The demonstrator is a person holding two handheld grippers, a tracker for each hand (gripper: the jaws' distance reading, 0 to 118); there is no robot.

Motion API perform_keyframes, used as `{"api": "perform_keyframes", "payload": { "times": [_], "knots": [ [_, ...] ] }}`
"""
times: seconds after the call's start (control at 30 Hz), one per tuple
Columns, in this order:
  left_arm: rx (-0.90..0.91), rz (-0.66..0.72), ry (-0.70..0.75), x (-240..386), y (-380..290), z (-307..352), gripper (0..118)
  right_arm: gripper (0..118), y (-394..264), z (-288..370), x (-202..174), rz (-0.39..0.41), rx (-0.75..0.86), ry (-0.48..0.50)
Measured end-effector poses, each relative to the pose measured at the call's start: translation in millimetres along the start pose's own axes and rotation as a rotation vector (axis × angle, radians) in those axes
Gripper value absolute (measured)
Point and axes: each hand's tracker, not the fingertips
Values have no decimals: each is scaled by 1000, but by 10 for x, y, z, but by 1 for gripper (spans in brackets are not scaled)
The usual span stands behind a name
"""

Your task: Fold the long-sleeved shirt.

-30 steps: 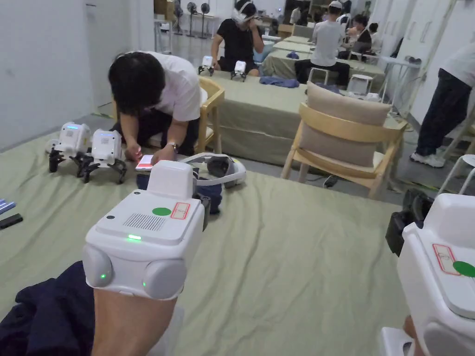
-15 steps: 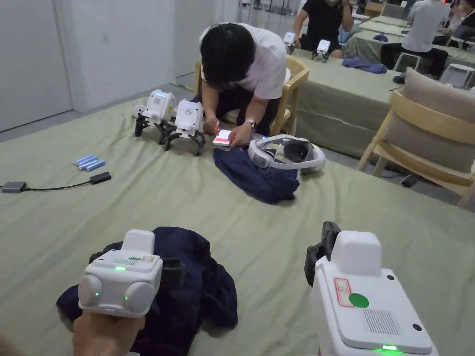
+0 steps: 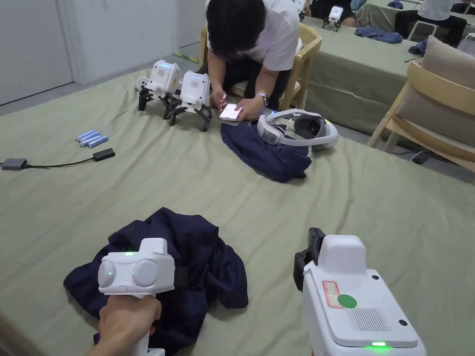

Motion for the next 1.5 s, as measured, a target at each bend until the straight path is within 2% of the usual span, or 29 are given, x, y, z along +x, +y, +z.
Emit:
{"api": "perform_keyframes", "payload": {
  "times": [0.03, 0.1, 0.27, 0.3, 0.4, 0.53, 0.77, 0.8, 0.83, 0.87, 0.93, 0.97, 1.03, 1.1, 1.17, 1.23, 1.27, 1.33, 1.37, 1.4, 1.43, 1.5],
  "knots": [
    [10, 31, 2, 159, 103, 358, 40, 0, -8, 41, 63, -10, 0, -1],
    [81, -84, 43, 380, -8, 617, 39, 0, -21, 166, 214, -36, 21, -26],
    [303, -231, -41, 1368, 17, 1801, 38, 0, 67, 553, 745, -67, 106, -128],
    [310, -254, -69, 1431, 132, 1674, 38, 0, 91, 637, 862, -77, 119, -144],
    [377, -319, -174, 2099, 159, 2012, 38, 0, 166, 930, 1275, -117, 162, -207],
    [300, -416, -254, 2883, -99, 1567, 38, 0, 189, 1325, 1803, -138, 184, -304],
    [-8, -617, -380, 4298, -1577, 512, 39, 0, -201, 1715, 2485, -104, 119, -459],
    [-61, -635, -376, 4442, -1752, 322, 41, 0, -273, 1728, 2560, -114, 93, -470],
    [-107, -663, -338, 4594, -2002, 280, 48, 0, -346, 1749, 2642, -128, 65, -481],
    [-155, -704, -321, 4689, -2178, 141, 65, 0, -414, 1777, 2713, -140, 55, -484],
    [-232, -700, -324, 4731, -2374, 50, 93, 0, -538, 1810, 2824, -137, 18, -513],
    [-213, -690, -336, 4773, -2406, 52, 106, 0, -588, 1831, 2876, -137, 7, -528],
    [-93, -744, -359, 4770, -2391, 271, 108, 0, -658, 1864, 2957, -166, 1, -544],
    [-20, -792, -297, 4766, -2219, 521, 108, 0, -685, 1878, 2990, -184, 8, -549],
    [74, -719, -362, 4583, -1956, 843, 108, 0, -666, 1891, 2967, -181, 12, -559],
    [167, -715, -316, 4383, -1667, 1159, 108, 0, -630, 1910, 2925, -184, 29, -555],
    [225, -708, -293, 4228, -1563, 1300, 101, 0, -610, 1919, 2896, -185, 36, -546],
    [256, -669, -270, 3913, -1345, 1513, 64, 0, -593, 1912, 2811, -179, 49, -544],
    [309, -612, -276, 3729, -1265, 1590, 51, 0, -588, 1918, 2769, -177, 56, -537],
    [321, -593, -271, 3579, -1209, 1633, 51, 0, -597, 1921, 2724, -179, 65, -526],
    [339, -594, -216, 3430, -1178, 1671, 12, 0, -611, 1922, 2670, -180, 69, -524],
    [379, -601, -170, 3185, -1153, 1636, 4, 0, -651, 1926, 2574, -179, 72, -512]
  ]
}}
